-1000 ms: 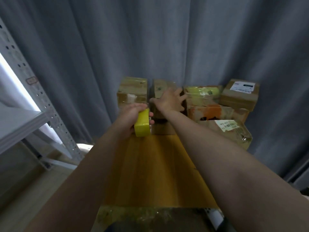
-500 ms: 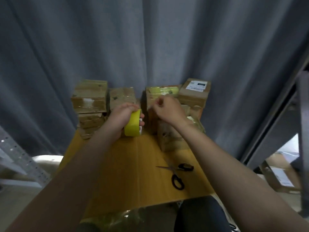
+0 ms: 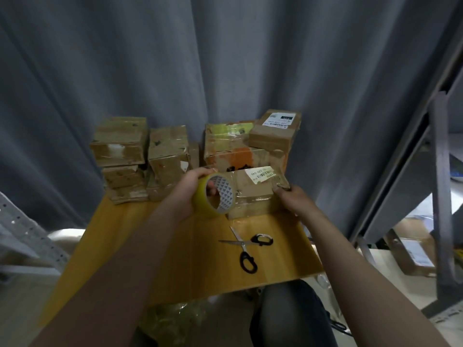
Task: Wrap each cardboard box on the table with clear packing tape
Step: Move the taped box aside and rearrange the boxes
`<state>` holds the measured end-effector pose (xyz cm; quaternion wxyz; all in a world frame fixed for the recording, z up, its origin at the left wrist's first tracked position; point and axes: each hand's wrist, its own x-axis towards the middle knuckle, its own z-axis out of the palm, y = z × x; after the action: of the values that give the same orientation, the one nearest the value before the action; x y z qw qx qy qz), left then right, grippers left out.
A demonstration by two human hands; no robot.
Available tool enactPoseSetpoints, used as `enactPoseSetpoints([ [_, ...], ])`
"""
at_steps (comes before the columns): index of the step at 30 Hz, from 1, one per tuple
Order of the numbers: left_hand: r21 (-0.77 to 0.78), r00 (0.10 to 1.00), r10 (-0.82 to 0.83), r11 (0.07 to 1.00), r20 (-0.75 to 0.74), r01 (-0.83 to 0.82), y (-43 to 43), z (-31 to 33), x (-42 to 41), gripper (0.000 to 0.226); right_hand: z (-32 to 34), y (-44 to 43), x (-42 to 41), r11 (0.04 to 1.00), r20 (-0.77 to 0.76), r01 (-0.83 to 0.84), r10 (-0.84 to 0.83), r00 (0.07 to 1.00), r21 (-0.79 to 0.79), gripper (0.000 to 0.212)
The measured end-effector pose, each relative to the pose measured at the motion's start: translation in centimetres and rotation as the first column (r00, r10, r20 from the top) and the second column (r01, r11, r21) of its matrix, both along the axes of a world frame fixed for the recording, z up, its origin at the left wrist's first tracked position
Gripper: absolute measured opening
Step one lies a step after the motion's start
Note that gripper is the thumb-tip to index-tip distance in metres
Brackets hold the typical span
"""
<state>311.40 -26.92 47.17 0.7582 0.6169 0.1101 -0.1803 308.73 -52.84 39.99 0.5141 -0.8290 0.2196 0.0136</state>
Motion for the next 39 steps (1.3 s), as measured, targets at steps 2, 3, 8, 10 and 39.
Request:
enactPoseSetpoints([
  [2, -0.072, 0.999, -0.012, 0.997, -0.029, 0.01, -0.5, -0.3, -0.3, 0.016, -0.4, 0.1, -0.4, 1.0, 0.036, 0.001, -0.002, 0.999, 0.03, 0.047],
  [3, -0.092, 0.999, -0.022, 0.996, -0.04, 0.018, -0.8, -0.5, -0.4, 0.016, -0.4, 0.3, -0.7, 0.999, 0.046, 0.007, -0.009, 0.999, 0.047, 0.044],
  [8, 0.013, 0.999, -0.033, 0.999, -0.002, 0.033, -1.3, -1.3, -0.7, 0.025, -0.1, 1.5, -1.8, 0.968, 0.075, 0.076, -0.097, 0.992, 0.24, 0.041],
  [10, 0.047, 0.999, -0.022, 0.999, 0.035, 0.02, -0.7, -1.1, -0.9, 0.028, 0.1, 2.0, -2.0, 0.914, 0.059, 0.125, -0.159, 0.986, 0.387, 0.042],
  [39, 0.017, 0.892, 0.331, 0.935, 0.308, -0.353, 17.0, 8.7, -0.1, 0.016, 13.4, 28.3, 16.7, 0.673, 0.034, 0.115, -0.204, 0.978, 0.73, 0.096],
])
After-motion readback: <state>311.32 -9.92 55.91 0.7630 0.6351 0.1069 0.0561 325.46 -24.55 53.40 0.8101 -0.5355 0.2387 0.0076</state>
